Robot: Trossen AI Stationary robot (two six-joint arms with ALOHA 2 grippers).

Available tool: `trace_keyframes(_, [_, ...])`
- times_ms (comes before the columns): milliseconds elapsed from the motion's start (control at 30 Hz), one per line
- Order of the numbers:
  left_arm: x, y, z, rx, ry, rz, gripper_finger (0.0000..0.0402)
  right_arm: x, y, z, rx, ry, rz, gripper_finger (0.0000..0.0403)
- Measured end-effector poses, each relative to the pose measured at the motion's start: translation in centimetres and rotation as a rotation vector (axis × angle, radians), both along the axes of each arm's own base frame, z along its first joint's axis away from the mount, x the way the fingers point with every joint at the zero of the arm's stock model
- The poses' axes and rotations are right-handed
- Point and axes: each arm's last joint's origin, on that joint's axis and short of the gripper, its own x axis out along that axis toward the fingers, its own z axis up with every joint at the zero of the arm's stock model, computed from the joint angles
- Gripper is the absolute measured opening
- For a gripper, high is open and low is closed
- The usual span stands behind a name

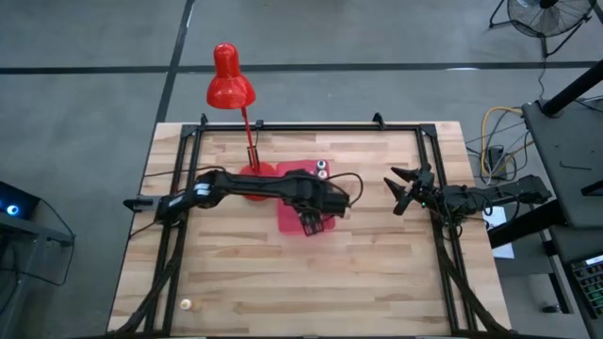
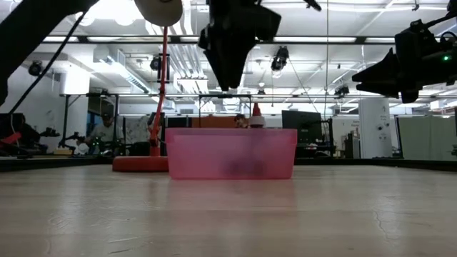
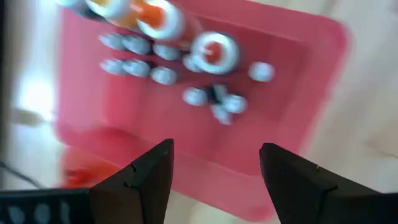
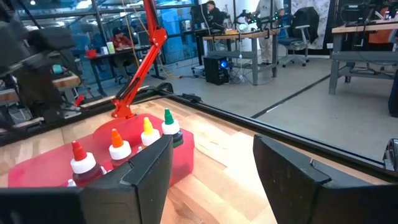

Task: Pick & Place food coloring
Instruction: Put the big yellow food coloring bottle into the bin

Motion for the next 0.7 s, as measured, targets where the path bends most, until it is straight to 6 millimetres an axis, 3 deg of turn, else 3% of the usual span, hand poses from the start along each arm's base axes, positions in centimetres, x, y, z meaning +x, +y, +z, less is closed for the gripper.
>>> trace_keyframes(333, [-2.0, -5.2, 0.9, -0.146, -0.049, 0.166, 0.0208, 0.0, 0.0, 0.0, 0.001, 0.0, 0.0, 0.0215])
trace_keyframes(700, [-4.3, -11.2, -2.4, -0.256, 0.06, 0.514, 0.0208, 0.0, 0.0, 0.0, 0.0, 0.001, 0.0, 0.0215])
